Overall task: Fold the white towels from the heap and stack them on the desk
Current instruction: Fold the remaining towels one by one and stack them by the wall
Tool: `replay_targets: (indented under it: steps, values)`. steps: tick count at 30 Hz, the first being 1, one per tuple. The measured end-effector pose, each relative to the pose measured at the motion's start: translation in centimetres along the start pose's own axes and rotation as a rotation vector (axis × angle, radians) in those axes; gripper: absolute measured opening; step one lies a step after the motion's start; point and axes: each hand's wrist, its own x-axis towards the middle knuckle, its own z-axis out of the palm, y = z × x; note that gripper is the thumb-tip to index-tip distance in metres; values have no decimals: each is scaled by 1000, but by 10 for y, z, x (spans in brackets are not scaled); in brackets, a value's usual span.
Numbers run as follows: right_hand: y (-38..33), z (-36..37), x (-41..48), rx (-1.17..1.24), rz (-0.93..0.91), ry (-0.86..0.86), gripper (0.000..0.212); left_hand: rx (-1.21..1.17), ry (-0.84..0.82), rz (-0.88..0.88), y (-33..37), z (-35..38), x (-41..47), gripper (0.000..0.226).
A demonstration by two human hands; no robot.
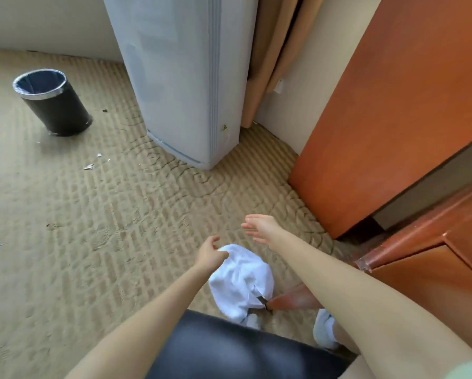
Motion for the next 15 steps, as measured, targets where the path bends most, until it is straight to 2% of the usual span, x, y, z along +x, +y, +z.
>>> replay_targets:
  steps: [7,10,12,15]
  values:
    - [84,-13,112,-156,188,153,20,-164,-38,-199,-94,42,44,58]
    - [110,-14,141,-181,254,173,40,-157,-50,-232,-128,47,56,71]
    - [126,-14,160,-195,290,179,45,-146,-74,-246,-136,51,73,78]
    - [149,-11,183,-214,304,182,51,-213,-96,-296,-149,59,111,71]
